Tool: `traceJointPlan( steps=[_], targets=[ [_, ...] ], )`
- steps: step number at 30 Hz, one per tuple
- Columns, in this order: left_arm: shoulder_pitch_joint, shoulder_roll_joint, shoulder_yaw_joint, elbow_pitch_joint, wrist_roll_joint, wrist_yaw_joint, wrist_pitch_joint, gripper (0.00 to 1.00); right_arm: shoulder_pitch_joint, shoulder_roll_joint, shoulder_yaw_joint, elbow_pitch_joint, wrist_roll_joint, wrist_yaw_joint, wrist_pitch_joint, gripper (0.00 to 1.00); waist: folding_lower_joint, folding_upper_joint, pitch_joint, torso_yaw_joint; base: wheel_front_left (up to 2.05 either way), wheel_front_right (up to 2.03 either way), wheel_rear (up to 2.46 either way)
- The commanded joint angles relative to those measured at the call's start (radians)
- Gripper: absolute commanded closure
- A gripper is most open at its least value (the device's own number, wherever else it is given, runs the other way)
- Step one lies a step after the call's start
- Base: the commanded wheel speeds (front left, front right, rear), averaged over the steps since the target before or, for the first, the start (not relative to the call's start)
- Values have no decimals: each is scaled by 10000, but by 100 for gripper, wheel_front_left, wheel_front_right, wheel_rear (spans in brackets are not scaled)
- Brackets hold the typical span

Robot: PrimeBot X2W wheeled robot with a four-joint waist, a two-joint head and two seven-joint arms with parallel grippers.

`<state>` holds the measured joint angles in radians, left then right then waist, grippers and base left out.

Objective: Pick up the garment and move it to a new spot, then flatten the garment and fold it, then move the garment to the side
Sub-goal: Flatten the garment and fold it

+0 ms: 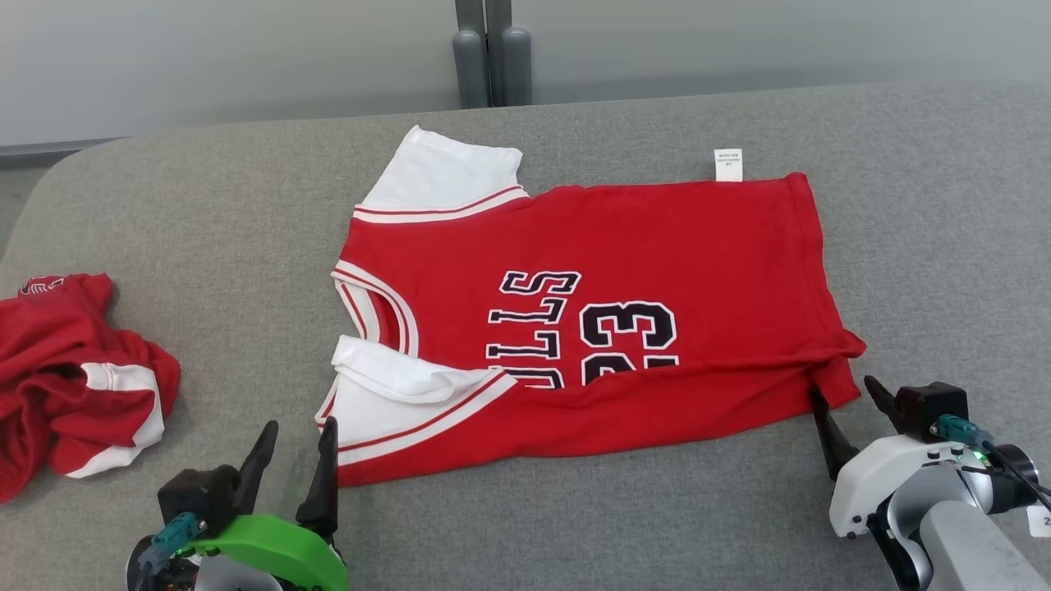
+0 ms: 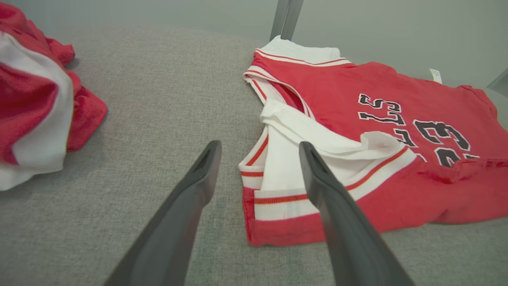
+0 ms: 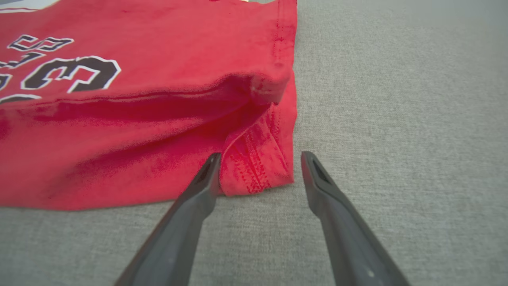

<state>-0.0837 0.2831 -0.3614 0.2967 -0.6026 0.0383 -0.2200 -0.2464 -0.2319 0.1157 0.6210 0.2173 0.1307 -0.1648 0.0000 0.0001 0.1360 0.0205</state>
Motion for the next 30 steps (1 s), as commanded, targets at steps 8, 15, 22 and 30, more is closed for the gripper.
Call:
traceJointPlan(
  steps=[8, 15, 22, 30],
  targets=[
    [-411, -69, -470, 905, -252, -512, 860, 0, -289, 147, -141, 700, -109, 1, -44, 0, 0, -1, 221, -22, 0, 0, 0],
    [-831, -249, -624, 1754, -476, -683, 1348, 0, -429, 135, 70, 966, 122, -8, -14, 62, 0, -1, 299, -47, 0, 0, 0],
    [-1357, -315, -692, 2494, -520, -934, 1358, 100, -581, 74, 283, 1156, 392, -7, -36, 100, 0, -1, 316, -59, 0, 0, 0],
    [-1098, -106, -548, 2273, -627, -875, 1093, 100, -345, -171, 142, 917, 760, -8, -285, 100, 0, -1, -26, -86, 0, 0, 0]
  ],
)
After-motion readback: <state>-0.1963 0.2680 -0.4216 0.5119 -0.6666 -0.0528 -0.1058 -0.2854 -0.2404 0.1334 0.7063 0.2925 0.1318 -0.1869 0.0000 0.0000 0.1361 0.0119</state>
